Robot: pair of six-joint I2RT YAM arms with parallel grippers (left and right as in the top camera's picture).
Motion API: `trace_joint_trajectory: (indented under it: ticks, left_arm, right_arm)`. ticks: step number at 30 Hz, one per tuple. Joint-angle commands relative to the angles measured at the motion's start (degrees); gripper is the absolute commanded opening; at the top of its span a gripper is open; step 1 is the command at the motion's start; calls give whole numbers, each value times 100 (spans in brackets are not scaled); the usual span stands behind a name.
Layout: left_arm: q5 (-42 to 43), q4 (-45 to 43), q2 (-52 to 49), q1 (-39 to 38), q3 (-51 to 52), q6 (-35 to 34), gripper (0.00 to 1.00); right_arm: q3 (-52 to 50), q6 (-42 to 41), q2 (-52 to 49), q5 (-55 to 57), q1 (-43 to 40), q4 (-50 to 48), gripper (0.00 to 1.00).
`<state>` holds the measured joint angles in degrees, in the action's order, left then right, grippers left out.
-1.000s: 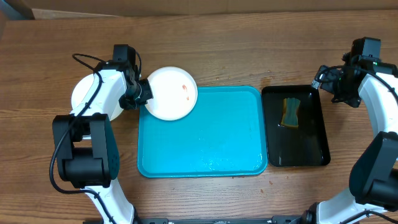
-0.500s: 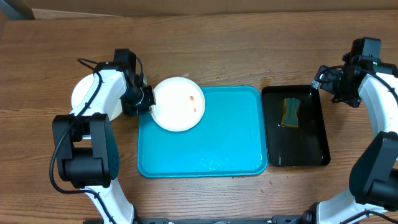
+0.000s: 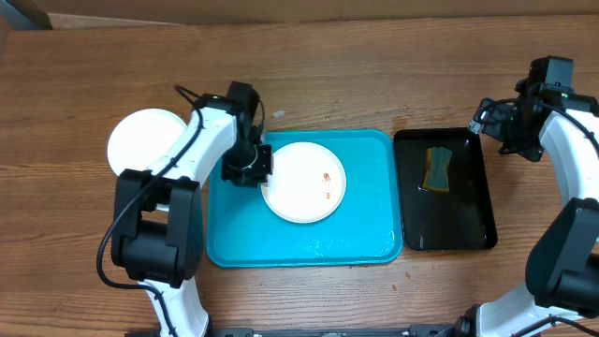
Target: Clean dirty plates on tray and stack at the side
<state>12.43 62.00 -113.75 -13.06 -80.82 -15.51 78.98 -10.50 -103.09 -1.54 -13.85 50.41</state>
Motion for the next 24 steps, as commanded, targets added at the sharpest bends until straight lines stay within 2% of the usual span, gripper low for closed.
trace_joint_trajectory:
  ticks: [1, 3, 5, 18, 22, 24]
  left_arm:
    - [57, 15, -13, 4, 20, -98, 38]
    - [57, 7, -13, 17, 20, -201, 50]
    - [52, -35, -13, 17, 20, -275, 53]
    - [-492, -682, -13, -291, 551, -728, 44]
    - [-498, -938, -13, -280, 699, -726, 34]
    - [-496, -1005, -13, -260, 699, -726, 34]
  right_arm:
    - [87, -15, 33, -24, -7, -24, 100]
    - [87, -15, 31, -24, -7, -24, 100]
    - [87, -15, 31, -24, -7, -24, 100]
    - [87, -15, 31, -24, -7, -24, 100]
    - [87, -15, 31, -24, -7, -24, 100]
    - [87, -15, 31, -24, -7, -24, 100]
